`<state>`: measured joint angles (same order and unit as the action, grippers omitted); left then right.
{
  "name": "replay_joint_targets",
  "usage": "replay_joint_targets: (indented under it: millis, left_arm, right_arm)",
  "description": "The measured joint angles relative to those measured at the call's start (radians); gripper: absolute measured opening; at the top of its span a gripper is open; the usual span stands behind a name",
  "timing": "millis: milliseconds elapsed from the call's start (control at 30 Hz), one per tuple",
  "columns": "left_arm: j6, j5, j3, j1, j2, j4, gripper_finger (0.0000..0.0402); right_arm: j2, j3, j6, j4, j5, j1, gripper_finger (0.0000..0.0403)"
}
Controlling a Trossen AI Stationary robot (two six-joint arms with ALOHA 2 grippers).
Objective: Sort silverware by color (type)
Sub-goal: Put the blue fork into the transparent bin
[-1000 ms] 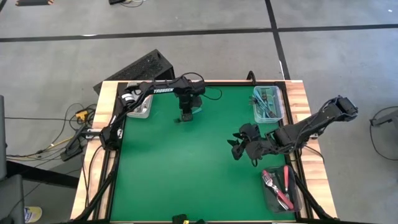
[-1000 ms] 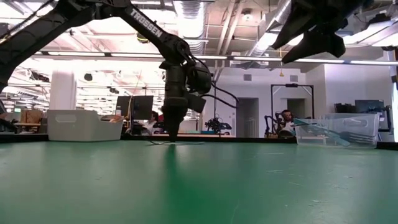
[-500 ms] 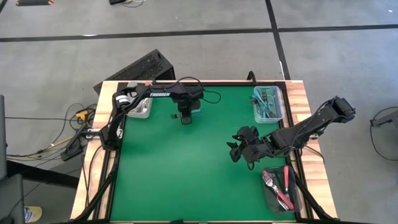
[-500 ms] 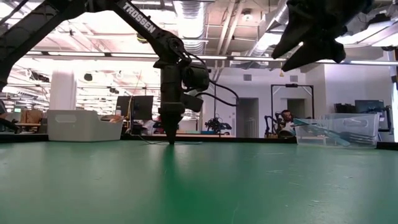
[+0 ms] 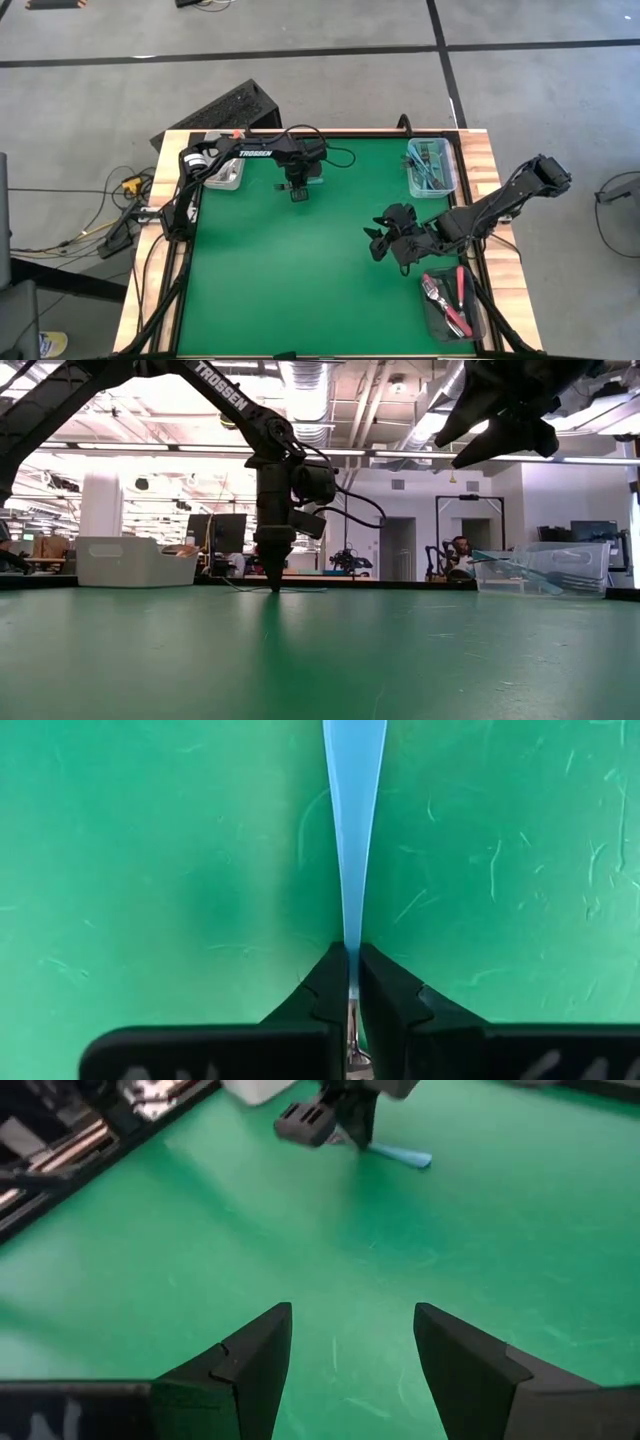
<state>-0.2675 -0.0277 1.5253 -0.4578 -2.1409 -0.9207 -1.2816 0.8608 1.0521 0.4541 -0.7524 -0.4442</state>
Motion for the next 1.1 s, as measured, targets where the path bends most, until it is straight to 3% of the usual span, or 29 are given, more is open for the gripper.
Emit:
replay_joint_targets:
  millis: [167,333,567,867,1100]
  left_arm:
    - [0.032,0.026,-0.011,0.022,0.051,0.055,0.0001]
    - [0.081,0.055,-0.060,0.095,0.192,0.254,0.0000]
    - [0.141,-0.036,-0.301,0.254,0.390,0.653,0.0000]
    - [0.198,-0.074,-0.585,0.462,0.547,1.238,0.0000]
    - [0.252,0.012,-0.673,0.525,0.571,1.478,0.0000]
  right_arm:
    - [-0.024,0.001,0.042,-0.002,-0.073,0.003,0.0238]
    - [-0.095,-0.001,0.109,-0.006,-0.100,0.031,0.0238]
    - [-0.199,-0.001,0.154,-0.104,-0.177,0.031,0.0238]
    - [-0.229,0.000,-0.376,-0.502,-0.242,-0.017,0.0238]
    - [-0.224,0.000,-0.703,-0.725,-0.165,-0.029,0.0238]
